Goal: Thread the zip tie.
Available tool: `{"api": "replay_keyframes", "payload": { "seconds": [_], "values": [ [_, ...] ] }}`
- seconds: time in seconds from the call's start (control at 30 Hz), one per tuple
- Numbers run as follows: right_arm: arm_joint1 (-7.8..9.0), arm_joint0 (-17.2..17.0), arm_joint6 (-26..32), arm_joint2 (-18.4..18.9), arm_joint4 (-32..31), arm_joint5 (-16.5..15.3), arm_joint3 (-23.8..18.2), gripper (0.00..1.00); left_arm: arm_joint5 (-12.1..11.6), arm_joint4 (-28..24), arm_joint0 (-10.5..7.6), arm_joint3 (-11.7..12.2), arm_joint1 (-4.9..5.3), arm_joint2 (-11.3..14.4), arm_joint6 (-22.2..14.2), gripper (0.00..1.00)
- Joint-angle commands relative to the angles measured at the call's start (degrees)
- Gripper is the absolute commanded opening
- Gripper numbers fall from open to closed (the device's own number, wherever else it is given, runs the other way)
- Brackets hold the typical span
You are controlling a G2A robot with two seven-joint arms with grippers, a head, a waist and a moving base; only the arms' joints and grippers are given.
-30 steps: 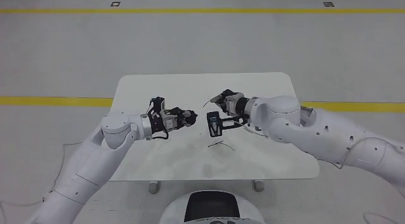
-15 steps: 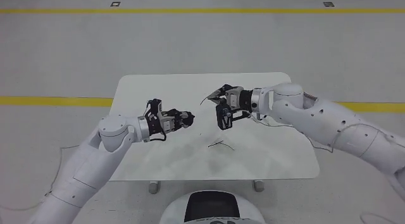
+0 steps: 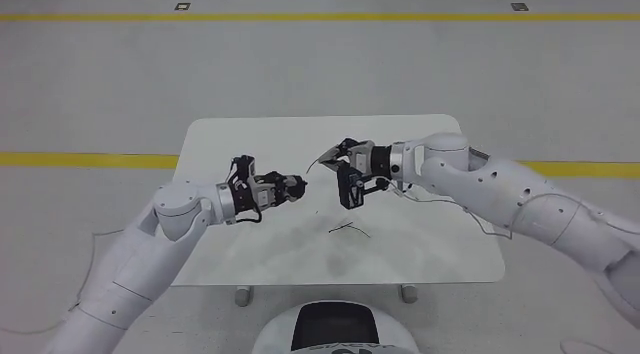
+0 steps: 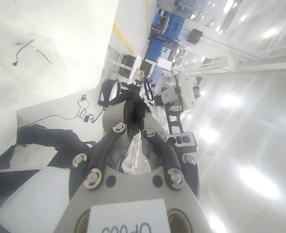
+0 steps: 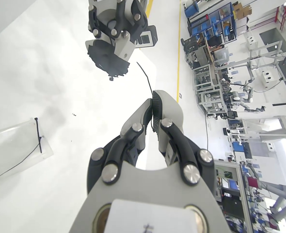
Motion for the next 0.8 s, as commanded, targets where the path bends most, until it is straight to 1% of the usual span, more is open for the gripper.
{"api": "replay_keyframes", "payload": {
  "seconds": [0.0,0.17,0.6,0.67,0.73,0.77],
  "values": [
    [0.05,-0.24,0.85,0.00,0.00,0.00,-0.48,0.00,0.00,-0.01,-0.20,0.03,0.08,0.05,0.08,0.00],
    [0.35,-1.00,2.58,0.00,0.00,0.00,-1.64,0.00,0.00,-0.52,-0.49,0.36,0.14,0.63,0.75,0.00],
    [0.35,-1.00,2.58,0.00,0.00,0.00,-1.64,0.00,0.00,-1.97,-0.90,1.29,-0.07,1.87,1.76,0.00],
    [0.33,-1.48,1.78,0.85,0.59,0.00,-1.47,0.00,0.00,-2.01,-1.02,1.45,-0.08,2.03,1.74,0.00],
    [0.40,-1.31,0.57,1.52,0.57,0.00,-0.40,0.00,0.00,-2.03,-1.10,1.54,-0.07,2.12,1.73,0.00],
    [0.43,-1.20,-1.05,1.73,1.13,0.00,0.37,0.00,0.00,-2.04,-1.13,1.59,-0.06,2.19,1.74,0.00]
  ]
}}
